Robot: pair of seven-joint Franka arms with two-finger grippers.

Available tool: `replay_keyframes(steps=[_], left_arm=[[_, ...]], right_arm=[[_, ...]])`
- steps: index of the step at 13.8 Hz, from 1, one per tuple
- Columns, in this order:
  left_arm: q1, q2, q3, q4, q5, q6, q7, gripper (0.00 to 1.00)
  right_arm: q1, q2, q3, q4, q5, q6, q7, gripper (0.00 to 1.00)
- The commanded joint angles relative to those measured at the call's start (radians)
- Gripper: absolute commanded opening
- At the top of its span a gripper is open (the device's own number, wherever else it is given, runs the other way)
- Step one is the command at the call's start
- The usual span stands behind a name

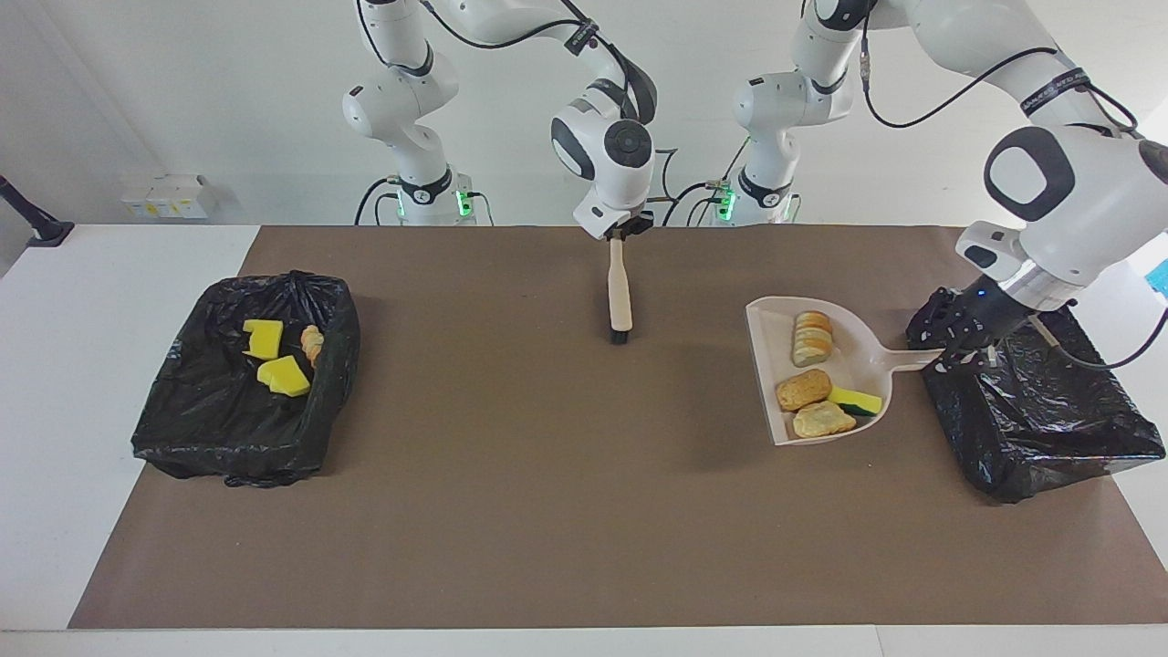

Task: Sweep and dump trash in bin
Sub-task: 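Carry the loaded dustpan with the left gripper and tip it into the bin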

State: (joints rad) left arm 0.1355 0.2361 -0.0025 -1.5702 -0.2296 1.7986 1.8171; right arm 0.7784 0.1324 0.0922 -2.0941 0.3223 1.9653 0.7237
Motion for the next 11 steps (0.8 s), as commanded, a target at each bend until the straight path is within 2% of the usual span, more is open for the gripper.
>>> replay_keyframes(steps=[1, 4, 7, 9, 11], left_arm=[[0.109, 0.0, -0.013, 0.059, -0.045, -0.086, 0.123, 0.0], [0.238, 0.006, -0.013, 0.097, -0.042, -0.139, 0.279, 0.0], [0.34, 0.003, 0.007, 0.108, 0.004, -0.16, 0.375, 0.0], [0.387, 0.006, 0.001, 0.148, 0.077, -0.139, 0.456, 0.0], [0.391, 0.009, 0.012, 0.157, 0.157, -0.056, 0.514, 0.0]], right_arm=[[-0.01, -0.031, 0.0, -0.035, 0.011, -0.019, -0.033, 0.0], [-0.011, -0.031, -0.002, -0.031, 0.003, -0.034, -0.02, 0.0], [-0.011, -0.065, -0.005, -0.034, -0.054, -0.128, -0.017, 0.0], [-0.013, -0.079, 0.0, -0.052, -0.054, -0.105, -0.03, 0.0], [-0.013, -0.085, -0.002, -0.082, -0.052, -0.056, -0.043, 0.0]])
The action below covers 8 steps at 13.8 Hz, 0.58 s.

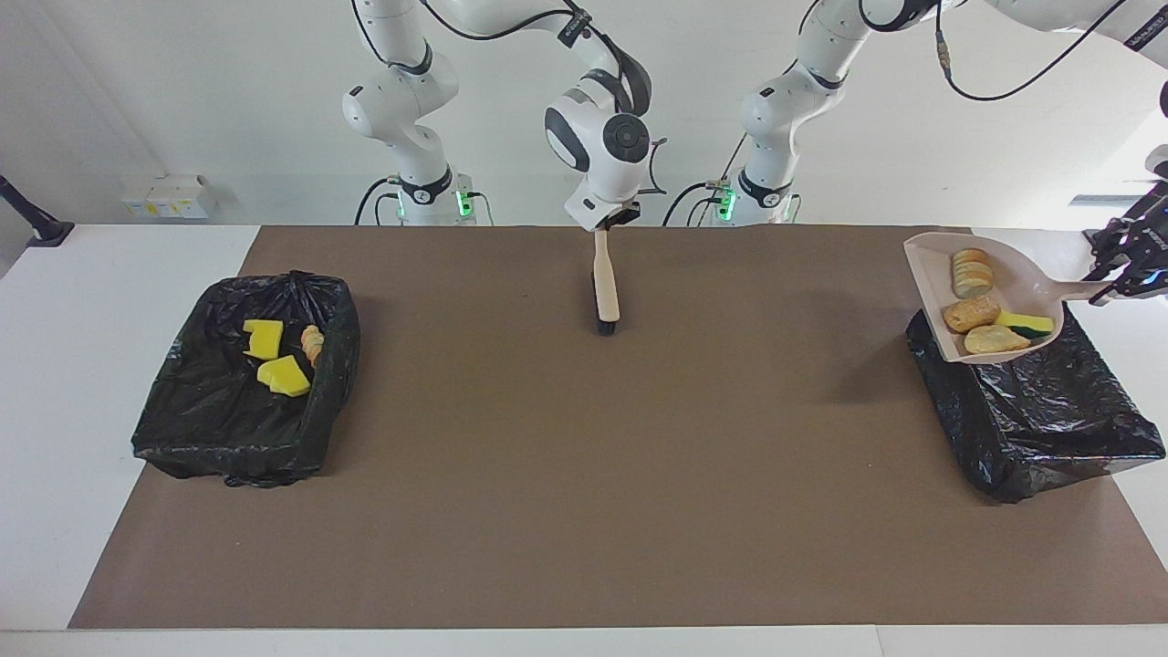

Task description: Sweep and dump trash in bin

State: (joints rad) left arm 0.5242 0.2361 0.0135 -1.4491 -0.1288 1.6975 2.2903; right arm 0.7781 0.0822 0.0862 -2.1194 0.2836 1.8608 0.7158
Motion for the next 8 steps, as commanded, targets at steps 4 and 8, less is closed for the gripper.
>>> replay_keyframes(steps=[4, 8], left_arm=[[-0.015, 0.022, 0.003, 0.033, 0.19, 0.201, 0.005, 0.0], [-0.078, 0.012, 0.002, -0.02, 0.479, 0.327, -0.207, 0.0]], right_arm=[[-0.033, -0.028, 0.003, -0.028, -0.007, 0.054, -0.007, 1.0], [-0.115, -0.038, -0.005, 0.076, 0.04, 0.018, 0.025, 1.0]])
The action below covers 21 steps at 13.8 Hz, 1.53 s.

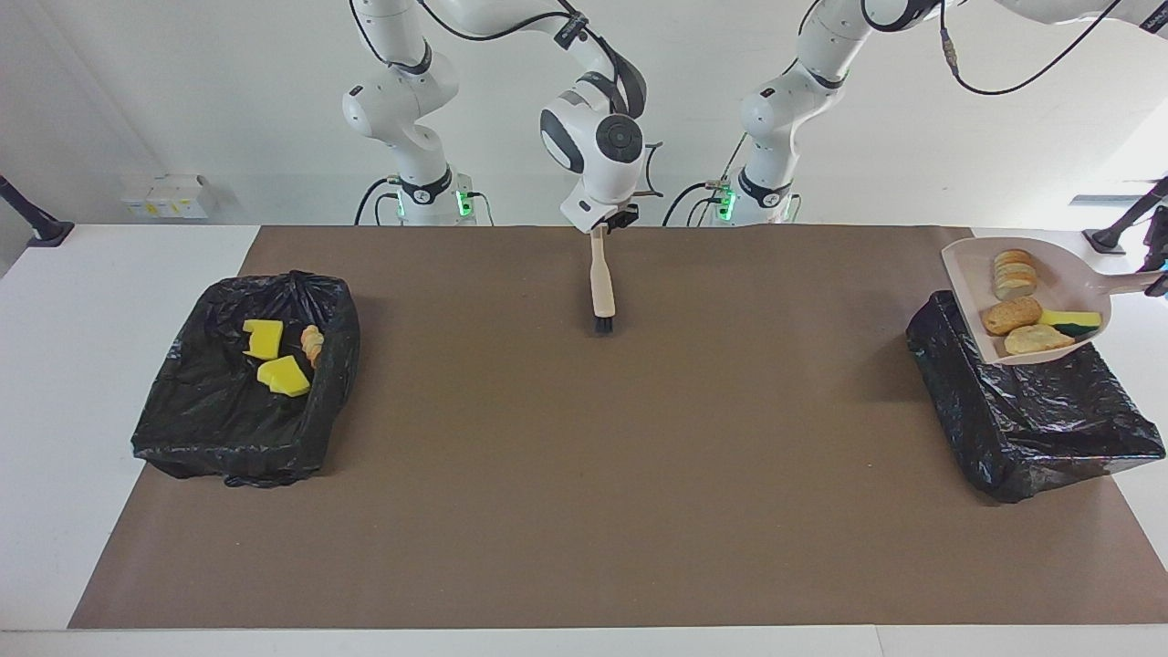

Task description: Sweep and dump trash in bin

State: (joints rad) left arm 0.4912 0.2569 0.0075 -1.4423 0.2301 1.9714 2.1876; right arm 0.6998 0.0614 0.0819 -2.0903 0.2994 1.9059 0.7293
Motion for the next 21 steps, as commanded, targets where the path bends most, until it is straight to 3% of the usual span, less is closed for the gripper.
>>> replay_keyframes(steps=[1, 3, 7, 10, 14, 15, 18, 21], left_arm=[[-0.052, -0.016, 0.008, -0.053, 0.179, 0.079, -0.159, 0.0], [-0.052, -0.036, 0.008, -0.105, 0.239, 0.136, -0.193, 0.0], [-0.086, -0.131, 0.008, -0.282, 0.452, 0.227, -0.401, 0.0], [-0.169, -0.157, 0.008, -0.297, 0.694, 0.134, -0.656, 0.0], [-0.276, -0.188, 0.008, -0.297, 0.992, -0.018, -0.805, 0.0], [-0.29, -0.194, 0.008, -0.297, 1.071, -0.064, -0.815, 0.0], [-0.313, -0.225, -0.001, -0.296, 1.089, -0.103, -0.81, 0.0], [-0.364, -0.223, -0.011, -0.288, 0.999, -0.173, -0.819, 0.0]], right_arm=[[-0.067, -0.017, -0.002, 0.082, 0.021, -0.048, 0.006, 1.0], [-0.136, -0.015, -0.004, 0.165, -0.008, -0.08, -0.025, 1.0], [-0.253, 0.014, -0.004, 0.246, -0.221, -0.073, -0.234, 1.0], [-0.393, 0.081, -0.001, 0.332, -0.366, -0.065, -0.307, 1.0], [-0.534, 0.092, -0.01, 0.478, -0.352, -0.096, -0.421, 1.0], [-0.568, 0.069, -0.014, 0.481, -0.35, -0.155, -0.439, 1.0], [-0.678, 0.035, -0.021, 0.506, -0.347, -0.2, -0.651, 1.0], [-0.727, -0.001, -0.016, 0.517, -0.284, -0.234, -0.66, 1.0]])
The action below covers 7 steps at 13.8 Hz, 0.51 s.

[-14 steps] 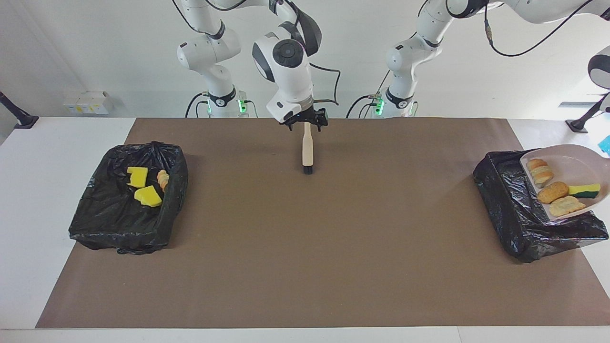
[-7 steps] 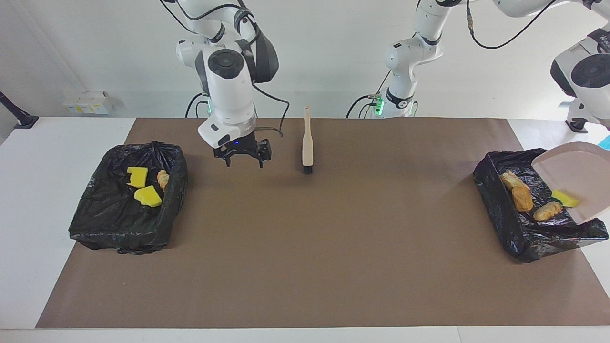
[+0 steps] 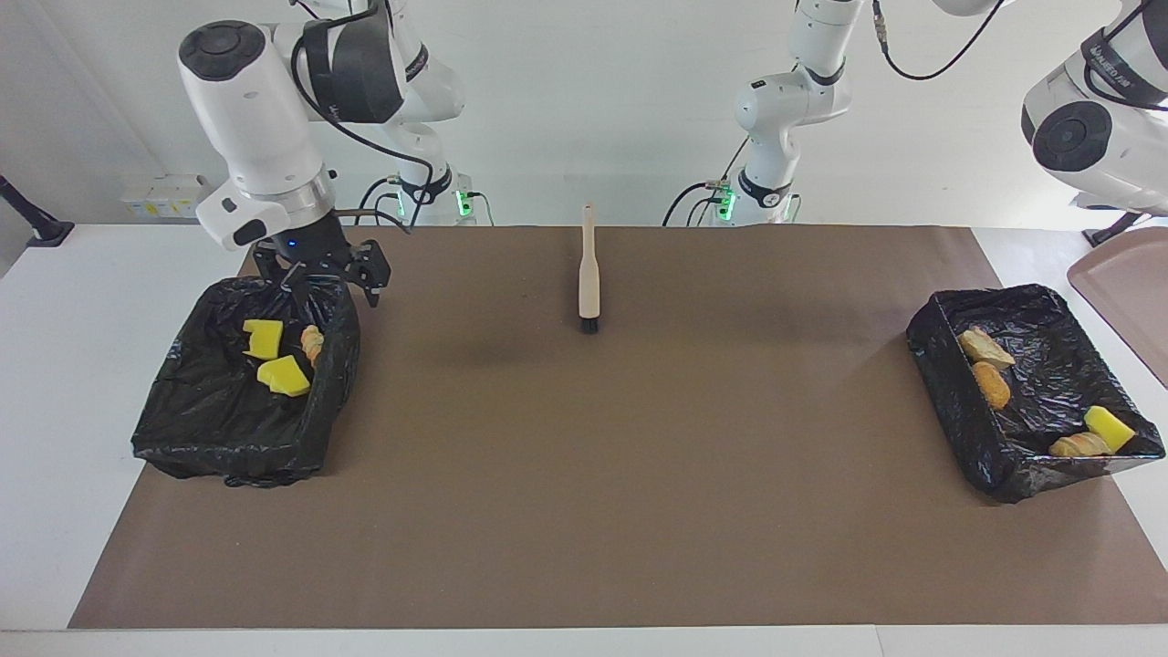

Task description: Sweep and dump trash in bin

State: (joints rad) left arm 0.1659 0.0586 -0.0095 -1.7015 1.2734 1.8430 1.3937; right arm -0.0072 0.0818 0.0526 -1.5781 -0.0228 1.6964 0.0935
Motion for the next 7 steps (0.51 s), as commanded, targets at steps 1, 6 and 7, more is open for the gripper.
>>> replay_keyframes(steps=[1, 6, 7], left_arm=[[-0.06, -0.025, 0.006, -0.027, -0.107, -0.074, -0.039, 0.0], [-0.095, -0.023, 0.005, -0.029, -0.443, -0.077, -0.093, 0.0], [-0.095, -0.025, 0.005, -0.035, -0.515, -0.055, -0.093, 0.0]], right_arm=[[-0.02, -0.023, 0.009, 0.004, 0.018, -0.024, -0.031, 1.0], [-0.02, -0.024, -0.051, 0.0, 0.02, -0.003, -0.124, 1.0], [-0.019, -0.025, -0.071, 0.0, 0.024, -0.004, -0.13, 1.0]])
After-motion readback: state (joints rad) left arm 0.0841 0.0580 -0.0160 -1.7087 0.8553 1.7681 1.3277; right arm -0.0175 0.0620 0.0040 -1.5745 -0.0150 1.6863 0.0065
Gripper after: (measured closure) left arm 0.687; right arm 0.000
